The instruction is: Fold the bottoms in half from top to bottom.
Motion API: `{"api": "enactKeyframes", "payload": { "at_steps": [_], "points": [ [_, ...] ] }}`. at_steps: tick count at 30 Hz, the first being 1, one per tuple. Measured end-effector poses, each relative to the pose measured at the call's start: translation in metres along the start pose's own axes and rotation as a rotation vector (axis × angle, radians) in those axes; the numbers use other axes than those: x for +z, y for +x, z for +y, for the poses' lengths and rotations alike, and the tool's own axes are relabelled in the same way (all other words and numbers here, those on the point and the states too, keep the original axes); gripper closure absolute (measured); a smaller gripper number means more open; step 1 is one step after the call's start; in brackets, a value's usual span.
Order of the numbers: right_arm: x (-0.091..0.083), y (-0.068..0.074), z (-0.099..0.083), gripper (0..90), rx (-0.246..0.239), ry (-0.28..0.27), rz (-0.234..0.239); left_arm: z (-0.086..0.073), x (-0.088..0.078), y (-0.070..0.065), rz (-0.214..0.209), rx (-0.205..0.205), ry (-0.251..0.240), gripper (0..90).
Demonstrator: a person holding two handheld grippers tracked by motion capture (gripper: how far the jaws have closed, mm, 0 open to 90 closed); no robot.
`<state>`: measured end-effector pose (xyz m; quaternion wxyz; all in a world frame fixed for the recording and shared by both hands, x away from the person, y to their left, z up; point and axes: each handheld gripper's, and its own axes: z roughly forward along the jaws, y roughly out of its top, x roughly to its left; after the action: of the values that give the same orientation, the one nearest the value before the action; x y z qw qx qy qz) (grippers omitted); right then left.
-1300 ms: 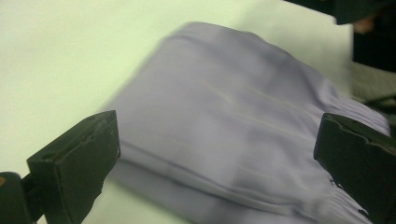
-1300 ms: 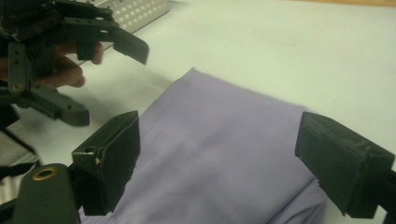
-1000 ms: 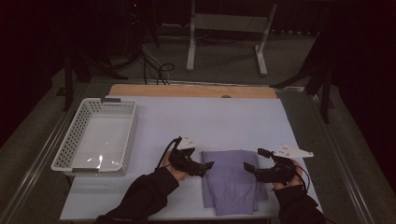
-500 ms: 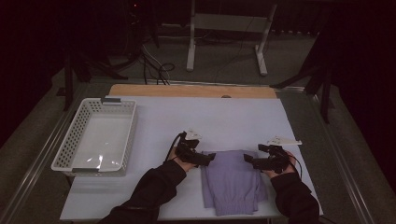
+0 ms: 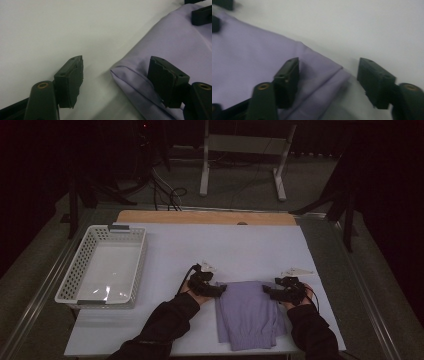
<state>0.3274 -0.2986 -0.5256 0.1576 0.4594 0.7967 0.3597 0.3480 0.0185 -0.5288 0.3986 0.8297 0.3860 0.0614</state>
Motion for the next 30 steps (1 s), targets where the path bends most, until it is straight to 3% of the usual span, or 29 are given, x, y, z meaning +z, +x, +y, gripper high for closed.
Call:
{"api": "enactKeyframes", "payload": {
  "at_steps": [5, 9, 11, 14, 15, 16, 17, 21, 28, 30],
  "points": [
    [0.0, 0.003, 0.0, 46.0, -0.014, 0.008, -0.013, -0.004, 0.0, -0.006, 0.016, 0.034, -0.006, 39.3],
    [-0.001, 0.006, 0.002, 55.6, -0.014, 0.024, -0.002, -0.006, -0.002, -0.01, -0.012, 0.06, 0.01, 47.9],
    [-0.002, 0.008, 0.002, 61.4, -0.016, 0.031, -0.003, -0.006, -0.002, -0.012, -0.026, 0.057, 0.013, 55.7],
    [-0.004, 0.008, 0.003, 78.9, -0.019, 0.041, -0.004, -0.006, -0.002, -0.013, -0.051, 0.041, 0.021, 65.0],
    [-0.004, 0.008, 0.003, 78.9, -0.019, 0.041, -0.004, -0.006, -0.002, -0.013, -0.051, 0.041, 0.021, 70.0],
    [-0.005, 0.008, 0.003, 82.2, -0.015, 0.041, 0.004, -0.009, -0.003, -0.015, -0.046, 0.018, -0.005, 70.0],
    [-0.006, 0.008, 0.004, 86.6, -0.015, 0.042, 0.004, -0.011, -0.003, -0.015, -0.05, 0.006, -0.009, 87.8],
    [-0.008, 0.015, 0.007, 87.7, -0.042, 0.038, 0.002, -0.009, -0.015, -0.011, -0.069, -0.033, -0.02, 88.8],
    [-0.008, 0.024, 0.018, 88.2, -0.061, 0.001, 0.02, -0.009, -0.034, -0.005, -0.084, -0.009, -0.024, 89.1],
    [-0.01, 0.026, 0.022, 88.4, -0.067, -0.017, 0.025, -0.008, -0.038, -0.002, -0.094, -0.022, -0.033, 89.2]
  ]
}}
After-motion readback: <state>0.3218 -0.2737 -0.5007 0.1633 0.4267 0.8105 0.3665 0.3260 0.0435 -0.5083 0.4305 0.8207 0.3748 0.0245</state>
